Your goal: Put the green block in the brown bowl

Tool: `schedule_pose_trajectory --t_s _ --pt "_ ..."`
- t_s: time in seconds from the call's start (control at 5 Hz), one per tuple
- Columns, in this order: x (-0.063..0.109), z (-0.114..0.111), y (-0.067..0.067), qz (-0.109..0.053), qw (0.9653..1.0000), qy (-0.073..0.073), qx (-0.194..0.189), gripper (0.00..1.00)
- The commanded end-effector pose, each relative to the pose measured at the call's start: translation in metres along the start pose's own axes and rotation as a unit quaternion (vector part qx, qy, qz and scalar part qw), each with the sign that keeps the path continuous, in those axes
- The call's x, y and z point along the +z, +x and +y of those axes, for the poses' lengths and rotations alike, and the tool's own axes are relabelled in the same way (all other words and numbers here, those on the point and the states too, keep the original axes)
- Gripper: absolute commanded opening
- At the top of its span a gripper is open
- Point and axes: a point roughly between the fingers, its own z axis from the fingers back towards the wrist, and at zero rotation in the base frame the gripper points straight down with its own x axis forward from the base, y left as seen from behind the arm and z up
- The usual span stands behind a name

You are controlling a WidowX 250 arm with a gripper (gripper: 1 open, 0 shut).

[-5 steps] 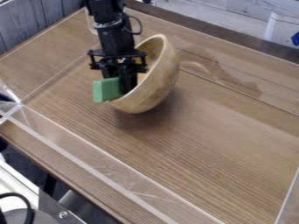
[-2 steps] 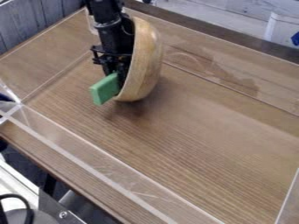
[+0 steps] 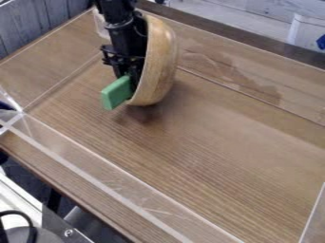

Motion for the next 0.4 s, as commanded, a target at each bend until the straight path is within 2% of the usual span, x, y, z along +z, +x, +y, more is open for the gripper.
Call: schedule_pose_trajectory --t_s 0.0,0.2 --pt "-0.0214 0.0033 -0.0012 0.009 0.9998 0.006 -0.018 0.00" --pt "-0.0200 0.0018 -0.0034 0.007 0.9998 0.016 -0.011 0.00"
